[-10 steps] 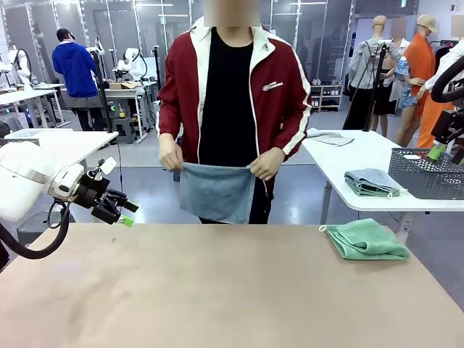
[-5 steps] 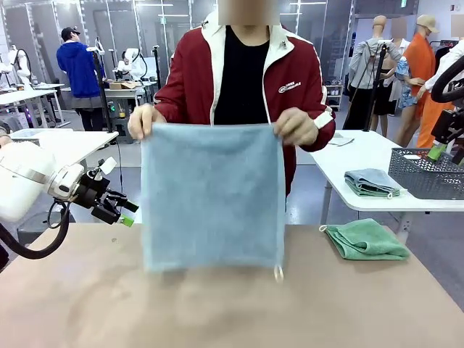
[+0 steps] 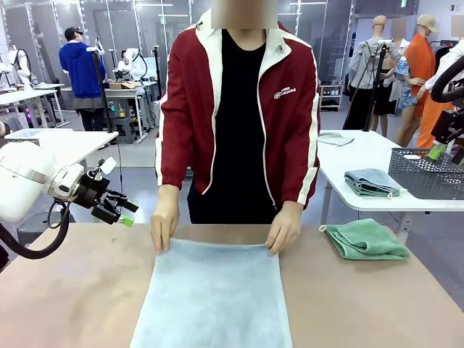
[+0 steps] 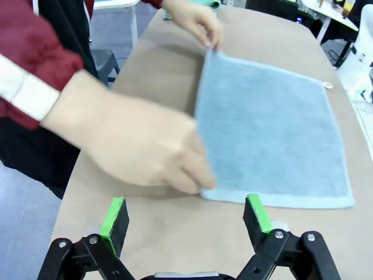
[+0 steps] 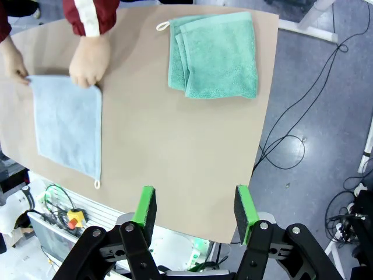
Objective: Fold the towels and place them in the basket.
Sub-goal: When a person lays out a Towel with hook on the table, fold it in half twice.
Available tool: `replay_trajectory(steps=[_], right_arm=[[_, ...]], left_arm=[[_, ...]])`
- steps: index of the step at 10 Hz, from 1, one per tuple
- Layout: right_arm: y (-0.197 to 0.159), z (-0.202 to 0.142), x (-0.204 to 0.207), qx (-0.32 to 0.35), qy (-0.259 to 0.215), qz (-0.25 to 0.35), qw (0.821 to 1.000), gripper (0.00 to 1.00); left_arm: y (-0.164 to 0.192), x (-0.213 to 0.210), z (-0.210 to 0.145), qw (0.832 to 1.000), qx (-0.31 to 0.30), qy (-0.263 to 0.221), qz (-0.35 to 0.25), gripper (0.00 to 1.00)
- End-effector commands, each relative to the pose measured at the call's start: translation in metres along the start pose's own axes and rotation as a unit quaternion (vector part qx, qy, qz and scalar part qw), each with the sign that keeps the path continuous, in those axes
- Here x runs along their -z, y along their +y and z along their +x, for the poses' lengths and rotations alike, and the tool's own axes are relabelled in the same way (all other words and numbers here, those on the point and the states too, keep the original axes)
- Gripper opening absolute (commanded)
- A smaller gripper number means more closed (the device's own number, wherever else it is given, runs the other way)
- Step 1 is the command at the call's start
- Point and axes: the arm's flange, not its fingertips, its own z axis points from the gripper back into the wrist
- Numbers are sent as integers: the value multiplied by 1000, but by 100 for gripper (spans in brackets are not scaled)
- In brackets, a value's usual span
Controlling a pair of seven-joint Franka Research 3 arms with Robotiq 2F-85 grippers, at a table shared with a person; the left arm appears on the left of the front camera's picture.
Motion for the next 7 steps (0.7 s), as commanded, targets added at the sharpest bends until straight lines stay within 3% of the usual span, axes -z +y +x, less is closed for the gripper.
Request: replay_trajectory(steps=[1, 7], right_arm=[[2, -1, 1, 0, 1, 0, 1000, 68], [2, -1, 1, 0, 1, 0, 1000, 68]], left_arm=[[-1, -1, 2, 1000, 0, -2, 0, 100], [-1, -1, 2, 1000, 0, -2, 0, 100]])
